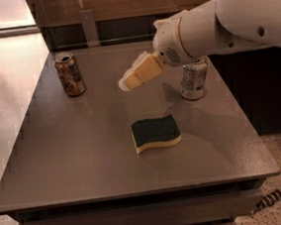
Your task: Knock orange can over
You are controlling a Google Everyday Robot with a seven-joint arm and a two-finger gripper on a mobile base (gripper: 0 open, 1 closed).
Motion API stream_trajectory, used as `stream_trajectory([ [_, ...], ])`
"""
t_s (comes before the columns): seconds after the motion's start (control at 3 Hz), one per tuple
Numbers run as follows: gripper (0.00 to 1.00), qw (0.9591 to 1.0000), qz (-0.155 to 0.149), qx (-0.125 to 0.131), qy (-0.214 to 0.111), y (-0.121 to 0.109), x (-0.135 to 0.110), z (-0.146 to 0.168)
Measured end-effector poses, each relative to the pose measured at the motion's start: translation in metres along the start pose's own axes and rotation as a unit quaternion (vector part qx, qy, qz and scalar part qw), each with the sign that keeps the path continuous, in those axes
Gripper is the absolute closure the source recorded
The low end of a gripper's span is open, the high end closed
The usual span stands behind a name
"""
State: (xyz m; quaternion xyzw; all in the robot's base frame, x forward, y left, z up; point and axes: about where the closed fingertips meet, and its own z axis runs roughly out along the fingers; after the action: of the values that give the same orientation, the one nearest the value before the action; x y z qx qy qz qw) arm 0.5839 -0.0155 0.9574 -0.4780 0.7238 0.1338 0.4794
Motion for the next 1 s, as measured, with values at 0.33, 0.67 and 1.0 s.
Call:
stream_trajectory([
  [0.33, 0.0, 0.9989, 0.03, -0.022, -0.029, 0.013, 0.009, 0.056],
  [0.67, 0.0, 0.9962, 0.045, -0.029, -0.07, 0.012, 0.015, 0.095],
  [1.0, 0.0, 0.9923, 0.05, -0.038, -0.107, 0.018, 0.002, 0.121],
])
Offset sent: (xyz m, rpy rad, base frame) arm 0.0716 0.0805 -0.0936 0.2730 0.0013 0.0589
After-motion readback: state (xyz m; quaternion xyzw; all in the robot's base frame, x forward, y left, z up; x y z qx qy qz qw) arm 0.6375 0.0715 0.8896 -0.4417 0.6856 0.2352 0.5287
